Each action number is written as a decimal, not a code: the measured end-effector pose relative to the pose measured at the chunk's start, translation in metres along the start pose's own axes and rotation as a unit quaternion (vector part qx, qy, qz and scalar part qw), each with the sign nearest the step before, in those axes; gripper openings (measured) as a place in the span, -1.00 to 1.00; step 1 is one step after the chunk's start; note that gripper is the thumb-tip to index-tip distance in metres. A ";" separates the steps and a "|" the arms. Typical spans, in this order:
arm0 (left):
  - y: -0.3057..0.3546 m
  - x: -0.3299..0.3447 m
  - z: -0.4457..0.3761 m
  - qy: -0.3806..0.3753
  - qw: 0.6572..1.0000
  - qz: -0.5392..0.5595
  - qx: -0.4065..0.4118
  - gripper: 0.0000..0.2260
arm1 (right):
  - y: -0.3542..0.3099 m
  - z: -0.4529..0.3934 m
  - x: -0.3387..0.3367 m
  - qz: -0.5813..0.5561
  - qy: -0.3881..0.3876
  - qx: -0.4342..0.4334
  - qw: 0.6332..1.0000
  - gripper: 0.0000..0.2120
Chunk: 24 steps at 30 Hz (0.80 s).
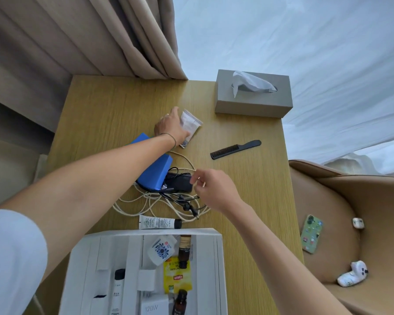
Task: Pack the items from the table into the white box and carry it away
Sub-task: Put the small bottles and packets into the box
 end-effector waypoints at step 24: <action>-0.064 -0.133 0.146 0.123 0.950 0.284 0.050 -0.78 | -0.095 -0.012 0.093 0.232 -0.303 -0.033 0.924 -0.84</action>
Point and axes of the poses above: each hand's wrist, its own z-axis away from the middle knuckle, its own x-axis out of the palm, y = z × x, the point moved 4 cm from there along -z, towards the middle knuckle, and after that the axes turned 1 degree about -y, right-handed, at the moved point
